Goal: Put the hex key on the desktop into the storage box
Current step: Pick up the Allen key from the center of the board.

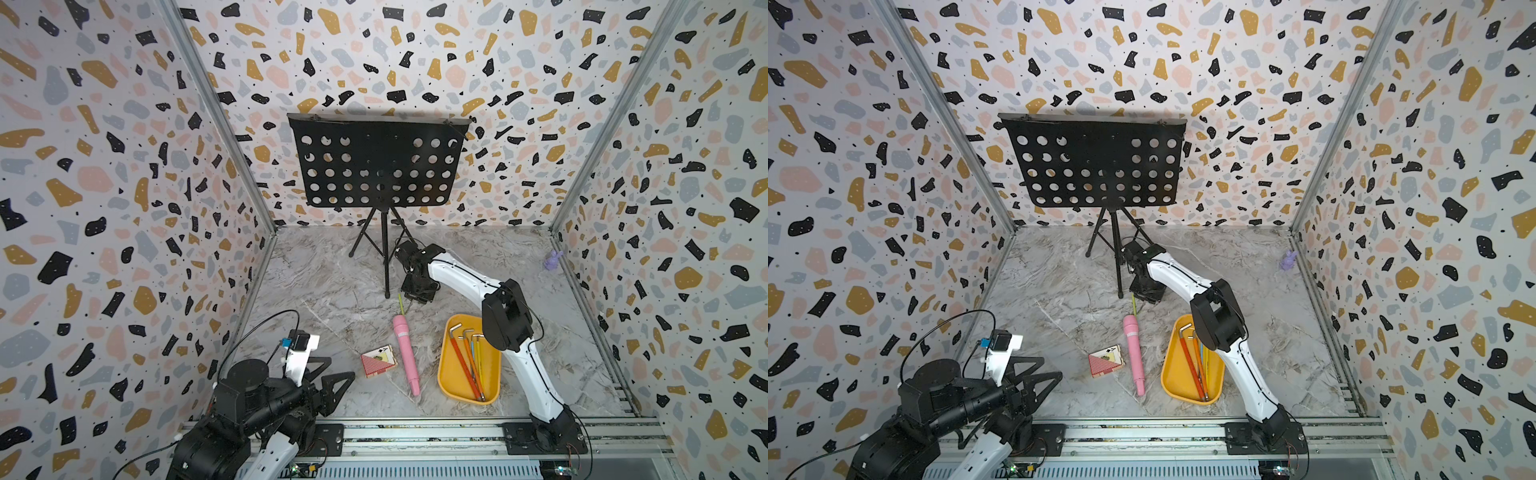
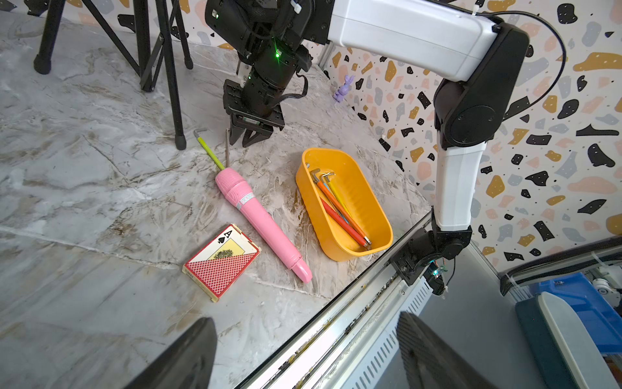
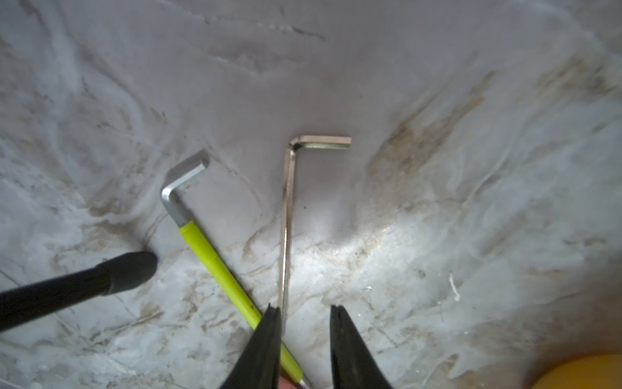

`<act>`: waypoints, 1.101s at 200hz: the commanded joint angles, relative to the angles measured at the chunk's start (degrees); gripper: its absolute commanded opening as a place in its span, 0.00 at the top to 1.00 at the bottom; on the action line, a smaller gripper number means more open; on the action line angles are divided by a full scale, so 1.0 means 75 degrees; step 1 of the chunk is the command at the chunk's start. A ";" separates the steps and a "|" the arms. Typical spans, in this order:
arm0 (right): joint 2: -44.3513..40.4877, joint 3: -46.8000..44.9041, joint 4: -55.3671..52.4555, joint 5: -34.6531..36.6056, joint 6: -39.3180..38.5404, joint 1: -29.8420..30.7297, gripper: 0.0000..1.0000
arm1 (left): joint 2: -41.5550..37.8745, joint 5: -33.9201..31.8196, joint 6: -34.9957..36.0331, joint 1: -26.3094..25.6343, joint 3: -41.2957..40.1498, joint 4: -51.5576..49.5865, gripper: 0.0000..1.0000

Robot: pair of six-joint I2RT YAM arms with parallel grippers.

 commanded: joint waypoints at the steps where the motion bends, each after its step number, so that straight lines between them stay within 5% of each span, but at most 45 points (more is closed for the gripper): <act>1: 0.0222 0.0717 -0.0375 0.0117 0.0530 0.0073 0.70 | 0.0053 -0.0075 -0.0050 0.0045 0.0079 0.0239 0.12; 36: 0.0790 0.1657 -0.0819 0.0259 0.0760 0.0101 0.70 | 0.0052 -0.0101 -0.0060 0.0044 0.0081 0.0236 0.12; 172: 0.1490 0.1514 -0.1247 -0.0016 0.1491 -0.0051 0.70 | 0.0099 -0.0102 -0.0056 0.0042 0.0080 0.0225 0.12; 220: 0.1370 0.1573 -0.1544 0.0209 0.1364 -0.0063 0.79 | 0.0146 -0.0103 -0.0050 0.0046 0.0080 0.0233 0.12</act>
